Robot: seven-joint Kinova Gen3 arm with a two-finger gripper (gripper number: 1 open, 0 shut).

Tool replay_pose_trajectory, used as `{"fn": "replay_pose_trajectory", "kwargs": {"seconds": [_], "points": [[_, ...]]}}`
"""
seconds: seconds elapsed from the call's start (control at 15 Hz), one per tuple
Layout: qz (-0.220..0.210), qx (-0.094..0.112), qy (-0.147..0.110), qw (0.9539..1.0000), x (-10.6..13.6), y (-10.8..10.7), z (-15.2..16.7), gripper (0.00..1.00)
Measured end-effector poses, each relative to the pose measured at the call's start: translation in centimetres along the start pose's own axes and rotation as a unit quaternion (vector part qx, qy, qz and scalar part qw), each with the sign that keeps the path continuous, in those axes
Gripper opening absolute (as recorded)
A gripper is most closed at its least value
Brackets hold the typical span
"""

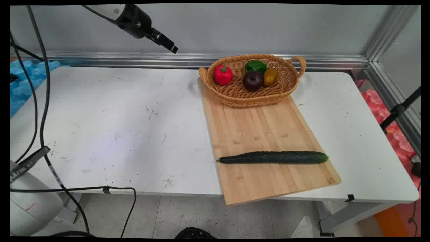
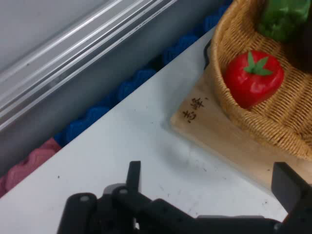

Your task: Pick up the potato from the vegetable basket

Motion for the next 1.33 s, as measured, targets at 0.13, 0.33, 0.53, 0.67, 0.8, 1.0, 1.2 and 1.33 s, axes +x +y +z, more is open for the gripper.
{"fn": "replay_pose_trajectory", "kwargs": {"seconds": [0.13, 0.33, 0.53, 0.67, 0.8, 1.0, 1.2, 1.33], "points": [[0.016, -0.003, -0.001, 0.9999, 0.6, 0.4, 0.2, 1.0], [0.045, -0.01, -0.001, 0.9989, 1.7, 1.3, 0.7, 1.0], [0.083, -0.023, 0.002, 0.9963, 3.5, 3.3, 1.4, 1.0], [0.111, -0.037, 0.006, 0.9932, 5.1, 5.3, 2.2, 1.0], [0.126, -0.046, 0.008, 0.9909, 6.3, 6.7, 2.9, 1.0], [0.142, -0.059, 0.011, 0.9881, 8.1, 9.0, 4.3, 1.0], [0.151, -0.068, 0.014, 0.9861, 9.9, 11.1, 6.0, 1.0], [0.154, -0.073, 0.014, 0.9853, 11.1, 12.6, 7.3, 1.0]]}}
